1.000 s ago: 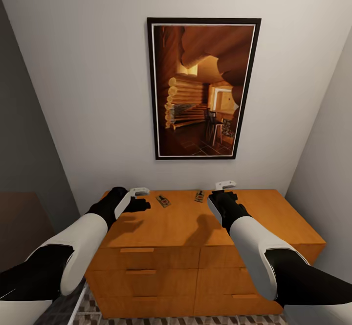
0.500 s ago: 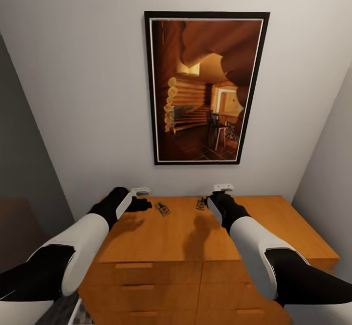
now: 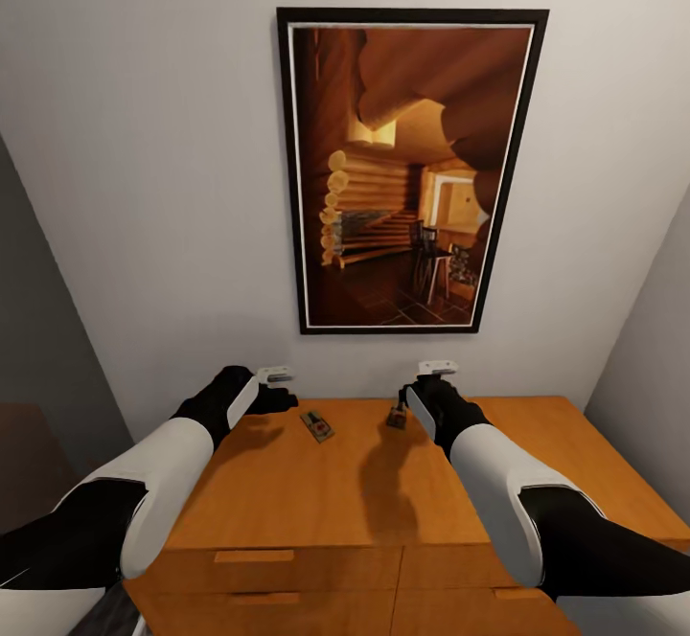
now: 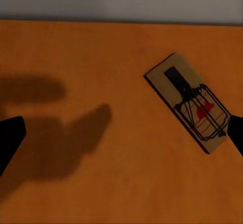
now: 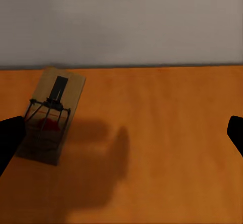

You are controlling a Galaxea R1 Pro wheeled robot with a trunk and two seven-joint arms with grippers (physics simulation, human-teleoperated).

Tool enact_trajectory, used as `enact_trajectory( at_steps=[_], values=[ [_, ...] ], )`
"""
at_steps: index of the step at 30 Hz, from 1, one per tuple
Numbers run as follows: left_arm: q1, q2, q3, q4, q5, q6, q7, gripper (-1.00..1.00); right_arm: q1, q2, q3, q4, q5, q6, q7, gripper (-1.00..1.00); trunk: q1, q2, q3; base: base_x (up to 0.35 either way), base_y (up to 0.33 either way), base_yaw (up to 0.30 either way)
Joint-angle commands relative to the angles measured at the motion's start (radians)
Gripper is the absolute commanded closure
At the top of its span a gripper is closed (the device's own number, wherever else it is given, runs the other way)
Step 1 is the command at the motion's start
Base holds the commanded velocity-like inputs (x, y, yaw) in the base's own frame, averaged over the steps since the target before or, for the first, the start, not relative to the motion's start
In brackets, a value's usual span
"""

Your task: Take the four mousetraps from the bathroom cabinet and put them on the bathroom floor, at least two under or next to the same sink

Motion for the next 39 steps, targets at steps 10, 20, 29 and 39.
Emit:
enact_trajectory(
  at_steps=[10,20,29,39],
  values=[
    [-0.001,0.001,-0.006,-0.001,0.007,0.008,0.001,-1.00,-0.001,0.001,-0.004,-0.001,0.006,0.007,0.000,-1.00,0.001,-0.002,-0.002,0.009,0.000,0.000],
    [-0.001,0.002,-0.005,0.000,0.012,0.007,-0.001,-1.00,0.000,0.001,-0.004,0.000,0.006,0.007,0.000,-1.00,0.001,-0.002,-0.002,0.022,0.000,0.000],
    [-0.001,0.003,-0.005,-0.001,0.014,0.008,-0.001,-1.00,-0.001,0.001,-0.005,0.001,0.006,0.008,0.000,-1.00,0.001,-0.002,-0.002,0.105,0.000,0.000],
    [-0.001,0.003,-0.007,-0.001,0.014,0.011,-0.001,-1.00,-0.001,0.001,-0.008,0.050,0.001,0.017,0.001,-1.00,0.001,-0.002,-0.002,0.020,0.000,0.000]
  ],
)
